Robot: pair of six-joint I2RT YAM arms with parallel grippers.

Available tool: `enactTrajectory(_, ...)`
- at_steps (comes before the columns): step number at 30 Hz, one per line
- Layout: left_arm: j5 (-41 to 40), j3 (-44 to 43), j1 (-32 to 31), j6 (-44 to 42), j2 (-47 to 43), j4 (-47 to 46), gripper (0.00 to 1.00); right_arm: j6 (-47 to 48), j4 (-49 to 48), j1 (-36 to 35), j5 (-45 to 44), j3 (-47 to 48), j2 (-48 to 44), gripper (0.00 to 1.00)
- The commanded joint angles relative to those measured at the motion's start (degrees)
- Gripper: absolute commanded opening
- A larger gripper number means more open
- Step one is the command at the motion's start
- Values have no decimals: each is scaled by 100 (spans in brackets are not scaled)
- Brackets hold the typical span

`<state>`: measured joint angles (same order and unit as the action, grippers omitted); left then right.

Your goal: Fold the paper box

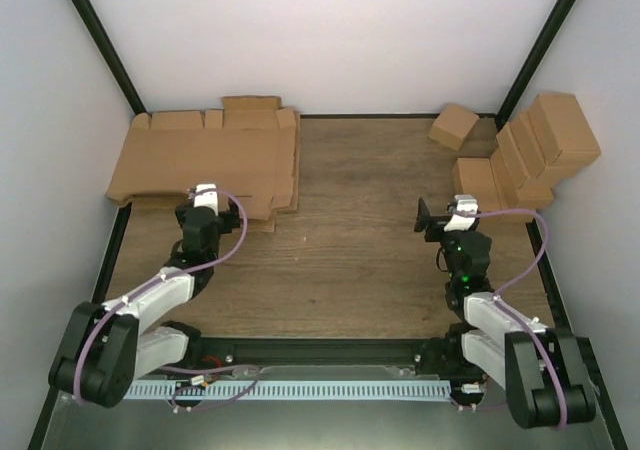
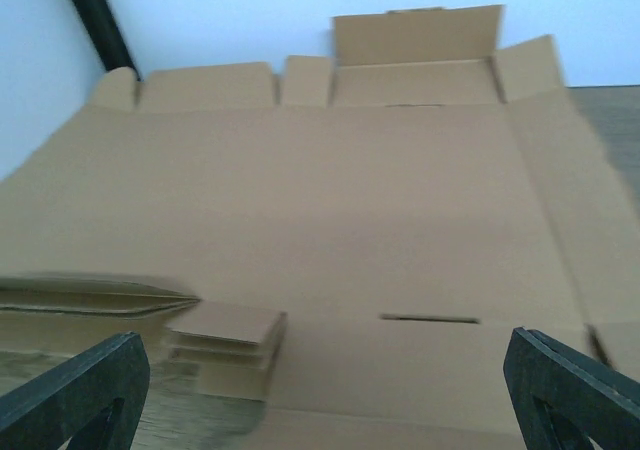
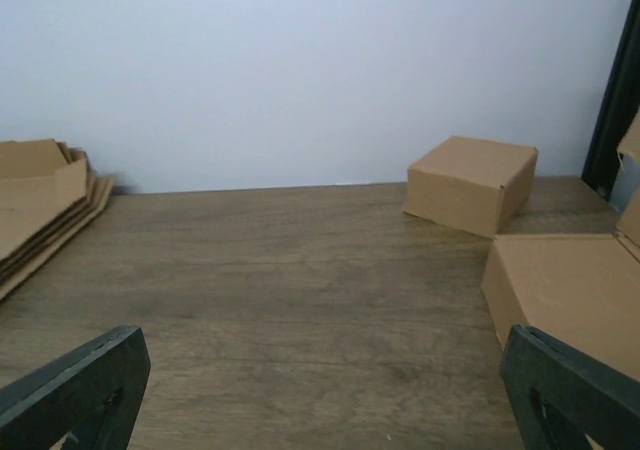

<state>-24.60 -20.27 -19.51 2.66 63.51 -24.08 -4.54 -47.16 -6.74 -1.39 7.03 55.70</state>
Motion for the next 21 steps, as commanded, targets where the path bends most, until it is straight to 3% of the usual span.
enactTrajectory(1, 61, -79, 495, -248, 390, -1223, 100, 156, -929, 356, 368, -101, 451, 100)
enactTrajectory(9, 844, 389, 1328, -458, 1474, -3002, 100, 126, -2039, 710, 837, 179, 1900, 100)
enactTrajectory(15, 1140, 442, 1427, -702, 2023, -3782, 100, 386, -2694, 767, 1291, 517, 3218, 100)
enactTrajectory(17, 1268, 278, 1555, -583, 2189, -3651, 100, 435, -2252, 764, 1332, 703, 3181, 100)
enactTrajectory(21, 1580, 334, 1852, -319, 2500, -3989, 100, 354, -2291, 754, 1147, 723, 3208, 100)
